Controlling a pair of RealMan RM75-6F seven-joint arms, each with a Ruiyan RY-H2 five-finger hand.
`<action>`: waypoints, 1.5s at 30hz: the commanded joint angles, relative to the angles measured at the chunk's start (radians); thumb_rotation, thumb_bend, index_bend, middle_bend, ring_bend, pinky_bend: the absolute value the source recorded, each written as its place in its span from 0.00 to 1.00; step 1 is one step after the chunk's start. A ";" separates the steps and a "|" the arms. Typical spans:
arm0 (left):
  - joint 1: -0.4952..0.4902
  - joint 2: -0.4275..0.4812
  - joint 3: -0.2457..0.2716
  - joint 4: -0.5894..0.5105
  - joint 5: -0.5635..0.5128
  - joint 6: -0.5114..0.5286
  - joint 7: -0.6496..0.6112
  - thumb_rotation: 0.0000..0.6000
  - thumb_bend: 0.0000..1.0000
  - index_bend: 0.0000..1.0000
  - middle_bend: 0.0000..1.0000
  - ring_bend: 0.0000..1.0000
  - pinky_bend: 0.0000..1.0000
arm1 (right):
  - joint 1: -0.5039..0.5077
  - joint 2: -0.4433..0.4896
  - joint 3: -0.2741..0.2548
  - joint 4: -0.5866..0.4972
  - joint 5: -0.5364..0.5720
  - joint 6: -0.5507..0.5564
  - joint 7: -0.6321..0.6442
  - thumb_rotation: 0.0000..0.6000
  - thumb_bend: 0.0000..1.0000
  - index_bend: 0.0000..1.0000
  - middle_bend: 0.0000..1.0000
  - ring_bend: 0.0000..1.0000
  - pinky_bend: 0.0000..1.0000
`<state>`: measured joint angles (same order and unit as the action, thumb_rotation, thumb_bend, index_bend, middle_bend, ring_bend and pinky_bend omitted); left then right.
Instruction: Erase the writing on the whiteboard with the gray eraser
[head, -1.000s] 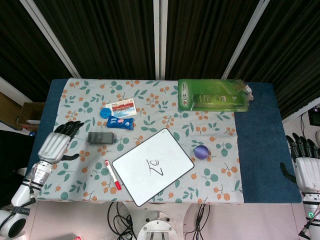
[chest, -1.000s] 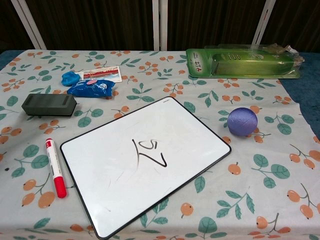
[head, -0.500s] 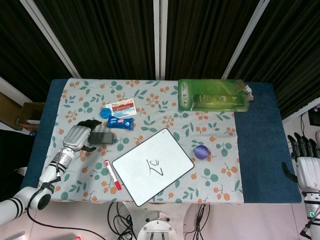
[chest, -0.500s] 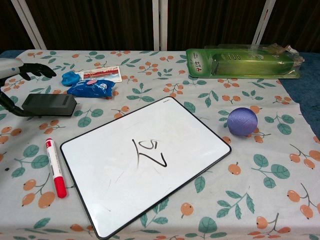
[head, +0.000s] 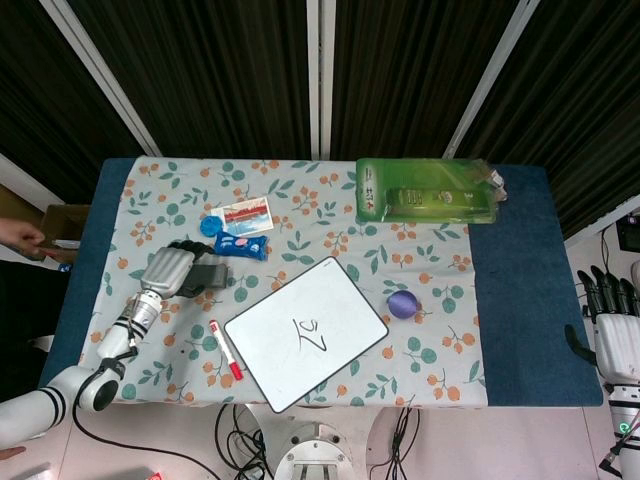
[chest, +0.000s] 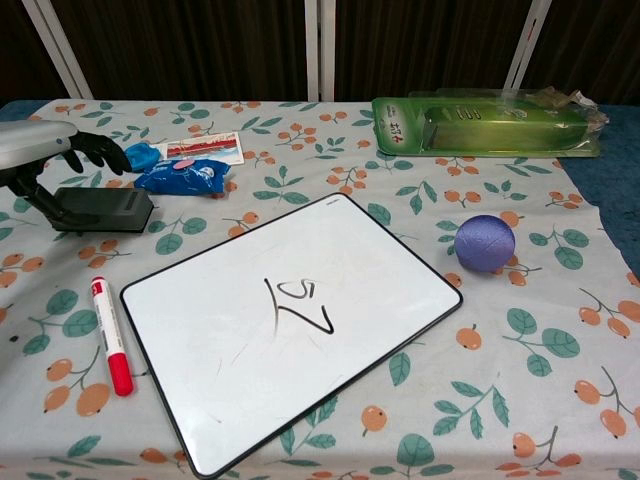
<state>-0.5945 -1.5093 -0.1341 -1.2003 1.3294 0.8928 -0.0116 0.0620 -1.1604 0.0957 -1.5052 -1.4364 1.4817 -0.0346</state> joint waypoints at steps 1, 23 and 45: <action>-0.003 -0.006 0.001 0.008 -0.009 -0.003 0.004 1.00 0.23 0.28 0.27 0.23 0.30 | 0.000 -0.001 -0.001 0.002 0.001 -0.002 0.001 1.00 0.26 0.00 0.00 0.00 0.00; -0.004 -0.032 0.013 0.051 -0.044 0.007 0.024 1.00 0.24 0.45 0.47 0.36 0.42 | 0.003 -0.010 0.001 0.011 0.010 -0.012 -0.003 1.00 0.26 0.00 0.00 0.00 0.00; -0.006 0.038 0.008 -0.223 0.048 0.152 0.101 1.00 0.25 0.57 0.59 0.48 0.53 | 0.006 -0.019 0.000 0.024 0.013 -0.021 0.012 1.00 0.26 0.00 0.00 0.00 0.00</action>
<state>-0.5948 -1.4864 -0.1295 -1.3616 1.3794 1.0494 0.0440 0.0680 -1.1790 0.0958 -1.4815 -1.4237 1.4604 -0.0235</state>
